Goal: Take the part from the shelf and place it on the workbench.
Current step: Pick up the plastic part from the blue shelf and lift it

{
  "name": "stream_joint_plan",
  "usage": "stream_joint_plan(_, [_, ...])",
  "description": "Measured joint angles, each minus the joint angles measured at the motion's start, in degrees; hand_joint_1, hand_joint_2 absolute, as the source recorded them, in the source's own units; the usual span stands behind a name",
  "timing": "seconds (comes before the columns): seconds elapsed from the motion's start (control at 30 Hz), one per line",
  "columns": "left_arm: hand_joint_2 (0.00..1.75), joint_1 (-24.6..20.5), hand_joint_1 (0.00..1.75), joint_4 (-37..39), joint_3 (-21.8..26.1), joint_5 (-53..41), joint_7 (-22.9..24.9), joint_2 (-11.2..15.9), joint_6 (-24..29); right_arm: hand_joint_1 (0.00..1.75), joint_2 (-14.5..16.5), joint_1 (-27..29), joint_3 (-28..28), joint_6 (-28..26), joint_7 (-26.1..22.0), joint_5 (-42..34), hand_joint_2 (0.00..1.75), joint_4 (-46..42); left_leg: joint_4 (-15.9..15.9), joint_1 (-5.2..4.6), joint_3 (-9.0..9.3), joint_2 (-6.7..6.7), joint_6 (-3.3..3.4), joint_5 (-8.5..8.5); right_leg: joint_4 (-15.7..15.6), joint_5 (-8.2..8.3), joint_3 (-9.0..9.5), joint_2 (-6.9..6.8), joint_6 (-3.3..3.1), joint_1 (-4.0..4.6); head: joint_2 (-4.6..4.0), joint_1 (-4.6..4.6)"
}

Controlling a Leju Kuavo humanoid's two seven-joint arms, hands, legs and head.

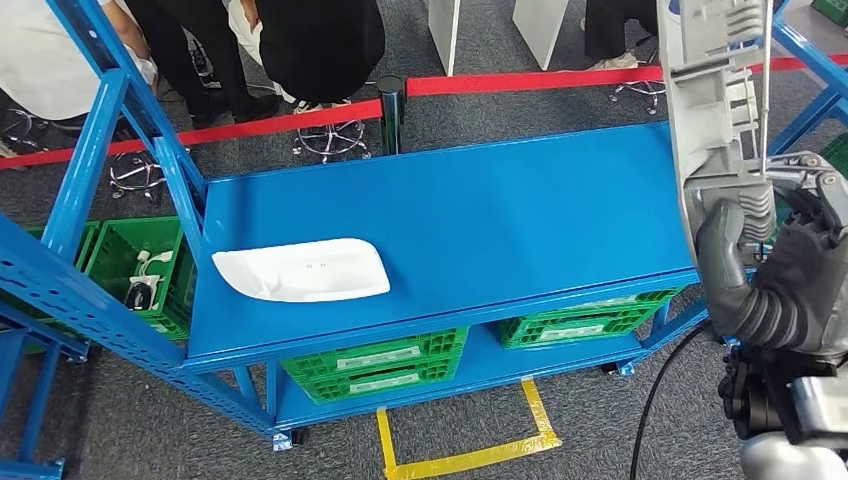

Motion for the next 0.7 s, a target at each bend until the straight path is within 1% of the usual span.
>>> stream_joint_plan(0.17, [1.75,-0.01,0.00,0.00,-0.01,0.12,-1.88,0.00,2.23,1.75,1.39,-1.24,3.61,1.13,-0.05,2.17,1.75,-3.38,-0.01,0.01,0.02,0.12,0.00,0.00,0.00,0.00,0.00,0.06,0.00,0.00,0.00,0.01])
stream_joint_plan(0.27, [1.75,-0.01,0.00,0.00,-0.01,1.27,-2.25,-0.01,2.05,1.75,2.19,-1.67,5.88,1.24,-0.07,0.90,1.75,-4.88,-0.01,0.01,0.02,0.18,0.00,0.00,0.00,0.00,0.01,0.11,0.00,0.00,0.00,0.02])
stream_joint_plan(0.37, [1.75,-0.01,0.00,0.00,-0.01,1.77,-1.49,-0.04,2.06,1.75,2.86,-2.44,8.26,2.61,-0.79,-5.50,1.75,-5.44,-0.02,0.00,0.02,0.30,0.00,0.00,-0.01,0.00,0.00,0.20,0.00,0.00,0.00,0.04])
stream_joint_plan(0.43, [1.75,-0.01,0.00,0.00,-0.01,1.35,-1.05,-0.04,2.33,1.75,3.33,-3.08,10.03,4.74,-2.39,-12.76,1.75,-5.44,-0.02,0.00,0.02,0.38,0.00,0.00,-0.02,0.01,-0.01,0.24,-0.01,0.00,0.00,0.04])
stream_joint_plan(0.53, [1.75,-0.03,0.00,0.00,-0.01,0.30,-0.65,-0.04,2.81,1.75,4.18,-4.15,12.85,8.10,-6.04,-23.84,1.75,-5.41,-0.02,0.01,0.04,0.45,0.00,0.00,-0.01,0.02,-0.01,0.26,-0.01,0.01,0.00,0.01])
stream_joint_plan(0.6, [1.75,-0.03,0.00,0.00,-0.01,0.05,-0.59,-0.05,2.86,1.75,4.70,-4.66,14.55,9.17,-7.44,-27.13,1.75,-5.40,-0.02,0.01,0.04,0.44,0.00,0.00,-0.01,0.02,-0.01,0.24,-0.01,0.01,0.00,-0.01])
stream_joint_plan(0.7, [1.75,-0.03,0.00,0.00,-0.01,-0.04,-0.59,-0.07,2.86,1.75,5.35,-5.32,16.41,9.51,-8.08,-28.54,1.75,-5.39,-0.02,0.02,0.04,0.44,0.00,0.00,-0.01,0.02,-0.01,0.25,-0.02,0.01,0.00,0.01])
